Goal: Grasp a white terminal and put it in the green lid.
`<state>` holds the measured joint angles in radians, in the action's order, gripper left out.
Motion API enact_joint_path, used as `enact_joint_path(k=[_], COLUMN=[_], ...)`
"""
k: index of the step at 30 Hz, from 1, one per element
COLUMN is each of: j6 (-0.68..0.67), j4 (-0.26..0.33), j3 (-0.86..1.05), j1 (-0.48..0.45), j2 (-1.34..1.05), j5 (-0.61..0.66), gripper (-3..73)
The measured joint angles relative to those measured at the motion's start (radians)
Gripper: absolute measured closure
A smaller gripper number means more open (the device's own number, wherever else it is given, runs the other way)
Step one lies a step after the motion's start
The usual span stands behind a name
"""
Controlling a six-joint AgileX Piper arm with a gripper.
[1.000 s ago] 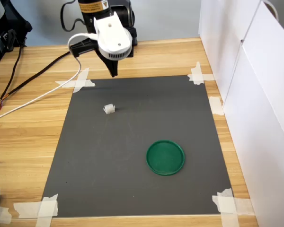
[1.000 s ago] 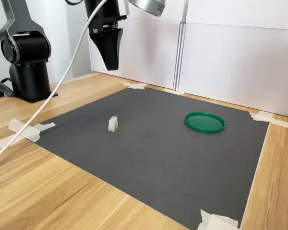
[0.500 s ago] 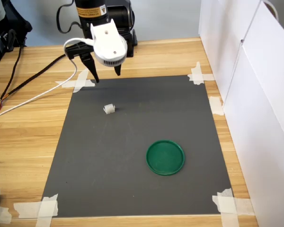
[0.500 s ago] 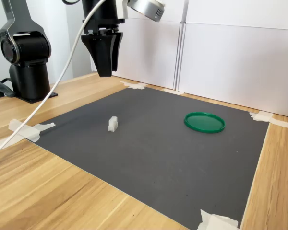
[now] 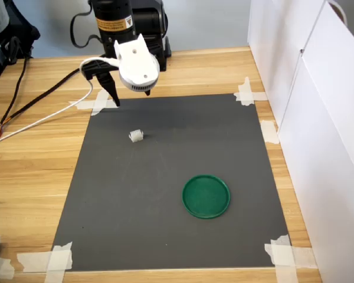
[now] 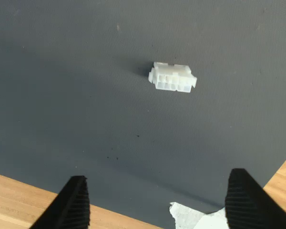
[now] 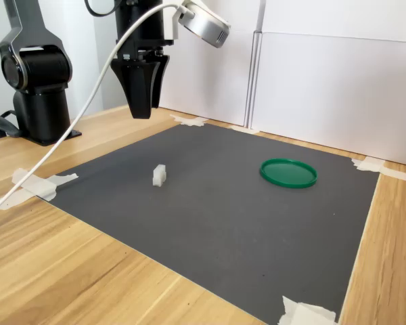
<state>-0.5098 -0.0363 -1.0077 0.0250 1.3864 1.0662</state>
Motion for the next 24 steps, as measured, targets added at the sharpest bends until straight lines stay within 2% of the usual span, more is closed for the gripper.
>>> enact_joint_path(k=[3, 6, 10, 16, 24], j6=[-0.036, -0.071, -0.144, -0.186, -0.192], j4=[0.027, 0.058, 0.059, 0.099, 0.100], j3=[0.000, 0.000, 0.000, 0.000, 0.000], j1=[-0.014, -0.072, -0.128, -0.128, -0.121], j2=[0.020, 0.032, 0.044, 0.079, 0.161], j5=[0.002, -0.009, -0.030, -0.051, -0.107], gripper=[-0.3, -0.3, -0.1, -0.1, -0.1])
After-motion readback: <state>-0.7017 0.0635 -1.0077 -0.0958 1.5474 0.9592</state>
